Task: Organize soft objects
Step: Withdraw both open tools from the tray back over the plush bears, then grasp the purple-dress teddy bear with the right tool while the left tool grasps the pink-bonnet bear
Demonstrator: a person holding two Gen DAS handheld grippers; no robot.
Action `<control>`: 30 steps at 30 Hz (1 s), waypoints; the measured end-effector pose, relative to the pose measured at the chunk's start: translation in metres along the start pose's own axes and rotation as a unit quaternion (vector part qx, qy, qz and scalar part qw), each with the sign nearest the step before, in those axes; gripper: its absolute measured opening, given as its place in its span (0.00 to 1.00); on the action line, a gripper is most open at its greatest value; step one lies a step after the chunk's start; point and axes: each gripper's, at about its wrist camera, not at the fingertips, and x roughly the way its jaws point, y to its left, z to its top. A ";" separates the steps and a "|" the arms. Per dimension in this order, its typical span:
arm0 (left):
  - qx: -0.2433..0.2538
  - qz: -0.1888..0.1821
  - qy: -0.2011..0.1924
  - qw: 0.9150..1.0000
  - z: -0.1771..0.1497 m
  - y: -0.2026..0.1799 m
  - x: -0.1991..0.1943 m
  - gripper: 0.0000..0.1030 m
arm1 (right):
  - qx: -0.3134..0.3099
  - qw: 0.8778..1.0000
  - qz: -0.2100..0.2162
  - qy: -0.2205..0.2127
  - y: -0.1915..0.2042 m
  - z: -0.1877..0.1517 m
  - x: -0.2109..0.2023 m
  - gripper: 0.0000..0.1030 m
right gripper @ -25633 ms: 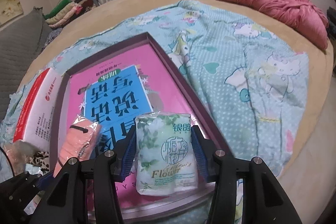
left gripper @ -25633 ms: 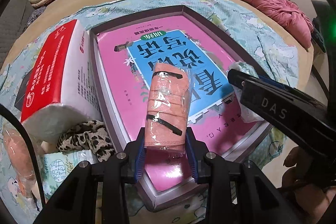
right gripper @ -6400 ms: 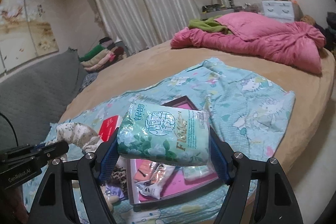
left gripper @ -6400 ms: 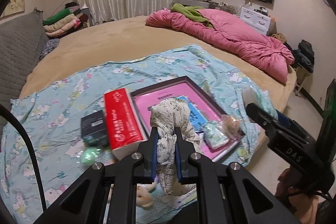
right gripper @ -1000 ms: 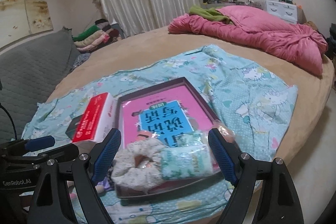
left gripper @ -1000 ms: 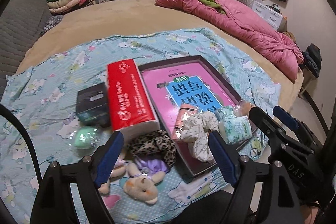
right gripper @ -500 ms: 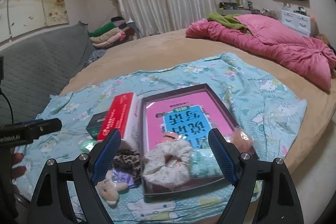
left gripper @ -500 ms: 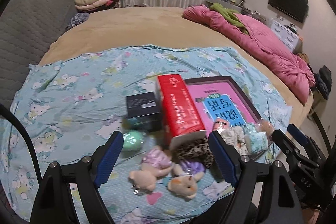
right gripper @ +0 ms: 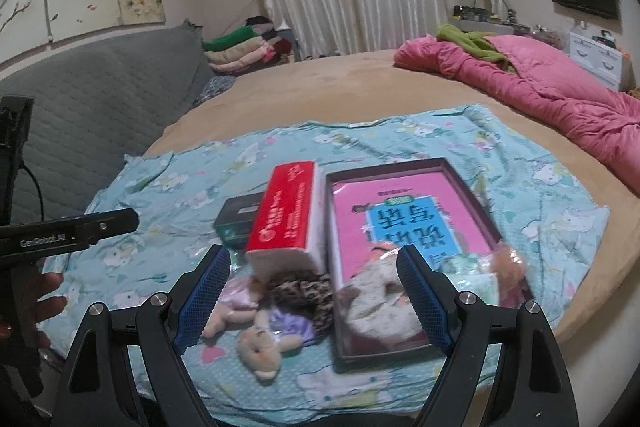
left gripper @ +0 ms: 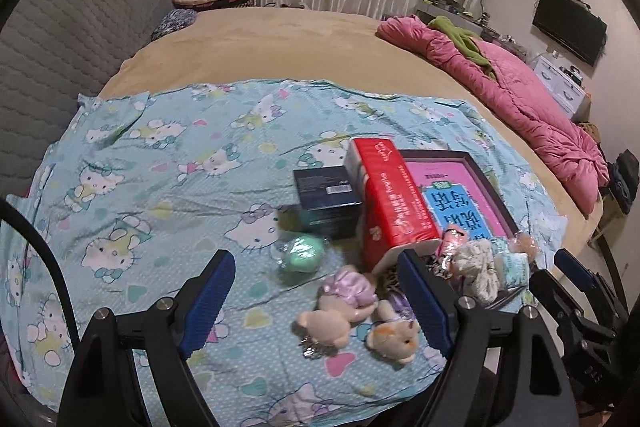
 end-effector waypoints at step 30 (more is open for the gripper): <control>0.023 -0.040 0.090 0.995 -0.063 0.009 0.087 0.80 | -0.068 0.984 0.012 0.163 0.045 -0.061 0.082 0.84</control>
